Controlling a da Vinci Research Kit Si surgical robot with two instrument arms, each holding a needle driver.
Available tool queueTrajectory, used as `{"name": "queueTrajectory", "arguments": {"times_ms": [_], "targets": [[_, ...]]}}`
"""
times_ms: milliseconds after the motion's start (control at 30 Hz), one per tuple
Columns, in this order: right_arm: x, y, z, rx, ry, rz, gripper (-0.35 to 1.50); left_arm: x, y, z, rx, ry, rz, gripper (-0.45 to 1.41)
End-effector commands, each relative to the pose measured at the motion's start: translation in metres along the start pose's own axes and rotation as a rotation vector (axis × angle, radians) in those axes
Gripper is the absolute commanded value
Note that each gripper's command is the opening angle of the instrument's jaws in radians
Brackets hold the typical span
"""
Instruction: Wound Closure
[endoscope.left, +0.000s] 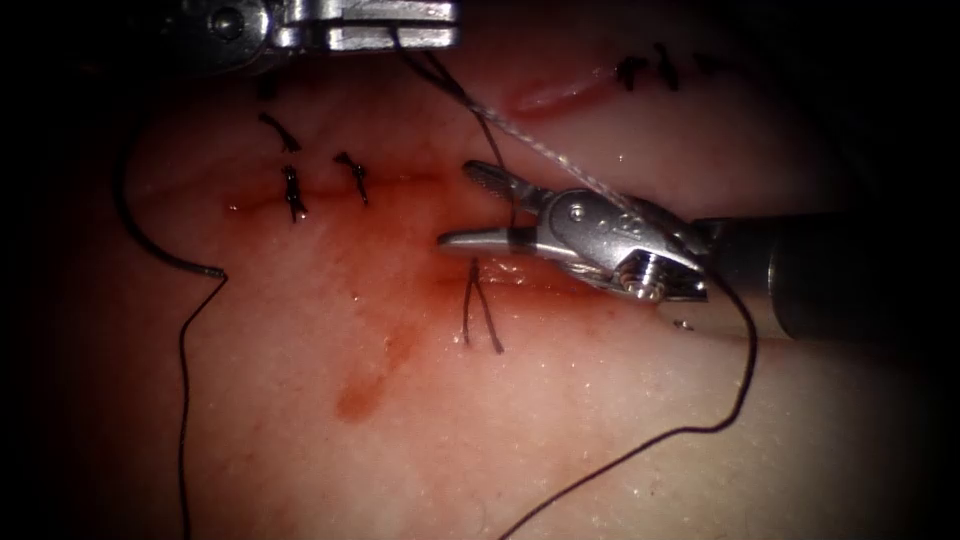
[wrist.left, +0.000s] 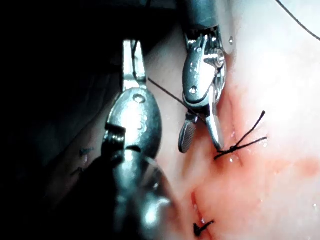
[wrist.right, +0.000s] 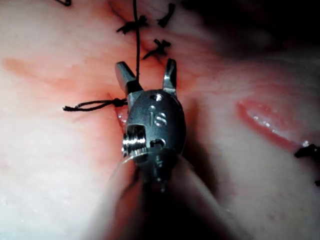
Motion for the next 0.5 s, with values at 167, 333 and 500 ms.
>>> {"name": "queueTrajectory", "arguments": {"times_ms": [167, 333, 500], "targets": [[0.0022, 0.0048, -0.0066, -0.063, -0.03, -0.054, 1.48, -0.0002, -0.001, 0.0027, 0.008, 0.008, 0.027, -0.45], [0.0041, 0.0098, -0.014, -0.186, -0.085, -0.119, 1.48, -0.0017, -0.001, 0.0073, 0.025, -0.005, 0.088, -0.45], [0.006, 0.0124, -0.0193, -0.262, -0.075, -0.156, 1.48, -0.0049, -0.0012, 0.0119, 0.044, -0.068, 0.164, -0.45]]}}
